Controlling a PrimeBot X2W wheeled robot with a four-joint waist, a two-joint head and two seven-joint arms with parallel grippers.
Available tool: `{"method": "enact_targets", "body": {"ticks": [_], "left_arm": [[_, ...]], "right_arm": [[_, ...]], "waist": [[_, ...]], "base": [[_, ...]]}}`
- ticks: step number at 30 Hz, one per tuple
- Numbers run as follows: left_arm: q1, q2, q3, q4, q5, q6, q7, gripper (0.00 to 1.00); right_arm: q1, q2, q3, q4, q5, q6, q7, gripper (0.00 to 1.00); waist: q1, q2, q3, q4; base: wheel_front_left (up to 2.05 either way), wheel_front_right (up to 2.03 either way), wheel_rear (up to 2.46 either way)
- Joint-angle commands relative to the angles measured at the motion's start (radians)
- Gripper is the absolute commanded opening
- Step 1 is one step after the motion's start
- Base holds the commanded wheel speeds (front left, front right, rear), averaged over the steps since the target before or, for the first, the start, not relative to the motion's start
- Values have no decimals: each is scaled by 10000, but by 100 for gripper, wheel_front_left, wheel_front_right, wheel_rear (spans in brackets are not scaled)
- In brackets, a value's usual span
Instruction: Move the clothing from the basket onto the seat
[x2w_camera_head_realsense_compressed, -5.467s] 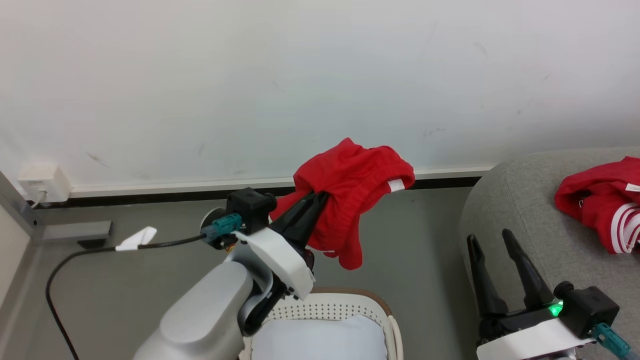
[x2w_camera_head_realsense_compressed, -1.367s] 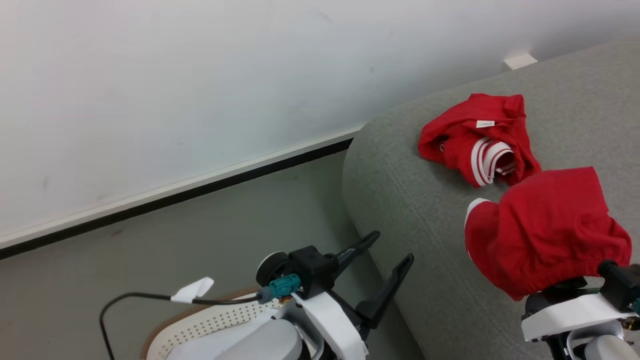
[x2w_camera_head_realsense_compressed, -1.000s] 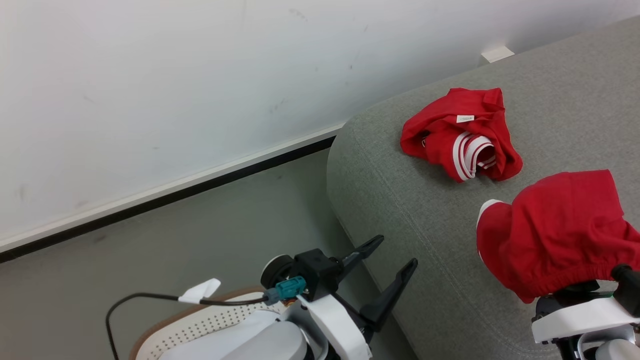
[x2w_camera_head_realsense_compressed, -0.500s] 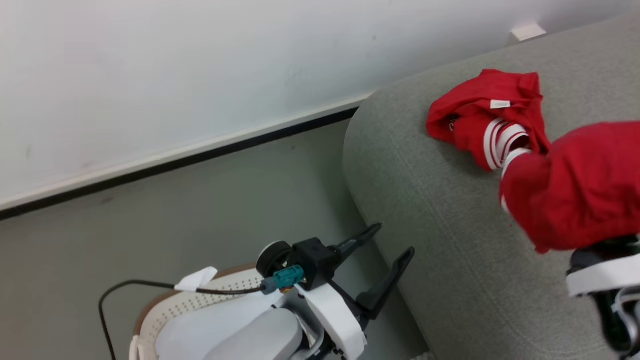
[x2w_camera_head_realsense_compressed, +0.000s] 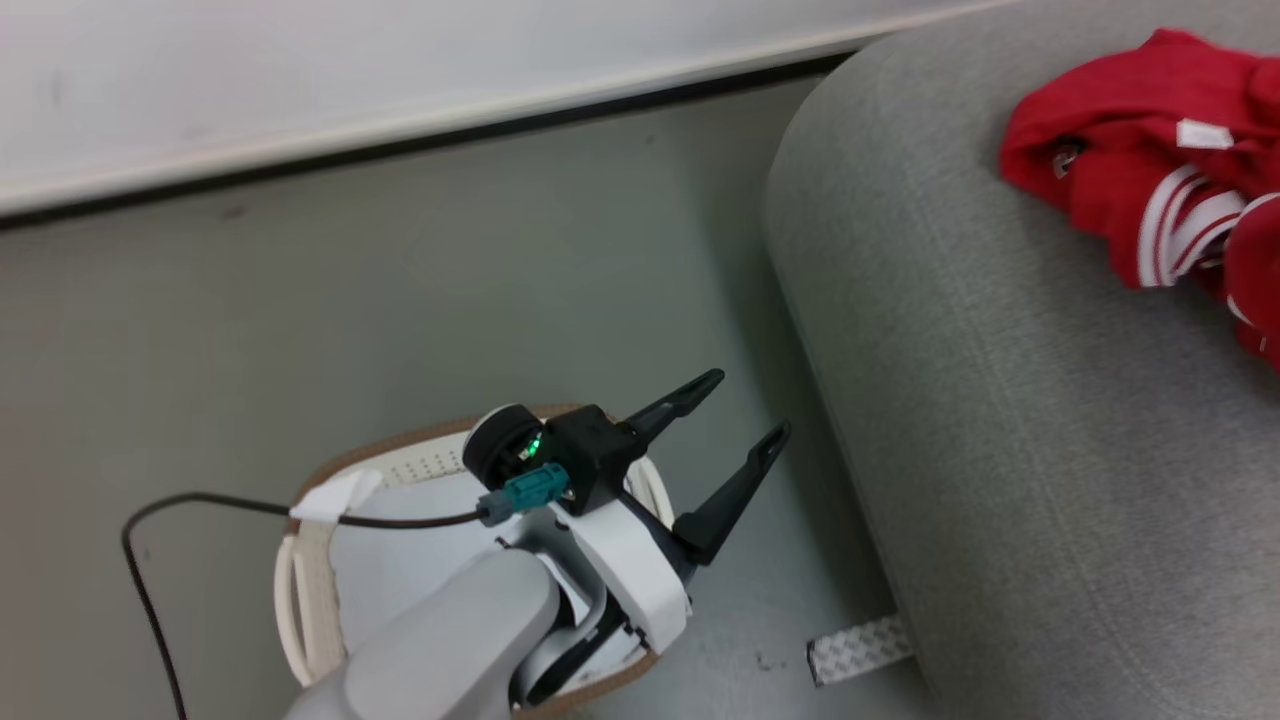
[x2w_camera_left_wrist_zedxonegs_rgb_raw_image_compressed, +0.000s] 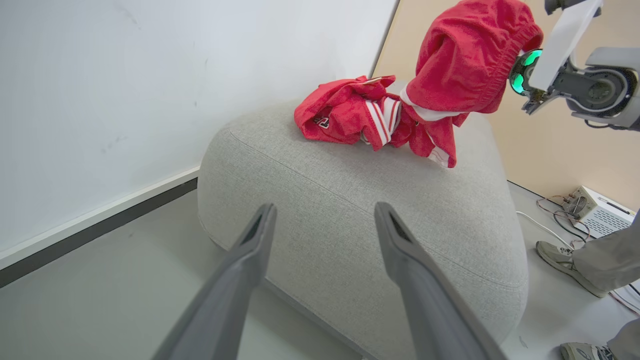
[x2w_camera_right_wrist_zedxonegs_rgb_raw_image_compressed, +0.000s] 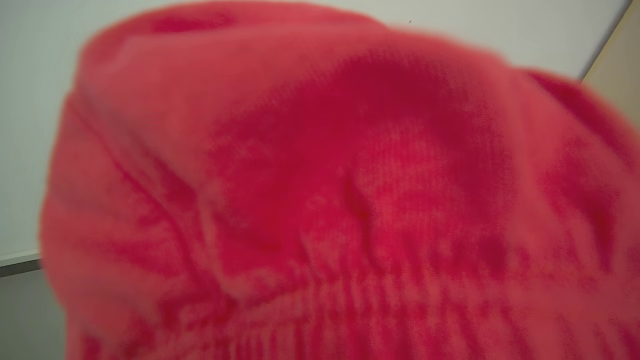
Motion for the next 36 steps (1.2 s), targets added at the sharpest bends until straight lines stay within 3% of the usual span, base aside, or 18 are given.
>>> {"method": "enact_targets", "body": {"ticks": [1, 12, 18, 21, 22, 24, 31, 36], "left_arm": [[-176, 92, 48, -113, 144, 31, 36, 100], [-614, 390, 273, -464, 211, 167, 45, 100], [-632, 323, 303, -355, 130, 180, -68, 100], [-504, 338, 323, -227, 57, 176, -145, 100], [-445, 340, 335, -176, 17, 177, -161, 100], [-302, 343, 357, -60, -75, 183, -230, 100], [404, 216, 393, 432, -449, 190, -398, 100], [864, 121, 615, 602, -639, 308, -485, 100]], "right_arm": [[-326, -199, 64, 239, 46, -23, 153, 0], [-2190, -1000, 499, 3193, 170, -23, 2079, 0], [-2546, -956, 736, 4031, 128, -23, 2550, 2], [-2542, -831, 918, 4179, 130, -23, 2519, 28], [-2505, -812, 965, 4188, 156, -23, 2479, 43], [-2343, -744, 1069, 4275, 230, -23, 2429, 100], [-1470, -598, 1694, 4330, 481, -23, 2887, 100], [-828, -986, 2171, 3655, 782, -23, 3119, 100]], "waist": [[-2, 0, 745, 380], [-2, 0, 1867, 906], [-2, 0, 1820, 980], [-2, 0, 1582, 921], [-2, 0, 1459, 896], [-2, 0, 1120, 834], [-2, 0, -640, 678], [-2, 0, -1633, 634]], "base": [[0, 0, 0], [0, 0, 0], [0, 0, 0], [0, 0, 0], [0, 0, 0], [0, 0, 0], [0, 0, 0], [0, 0, 0]]}}
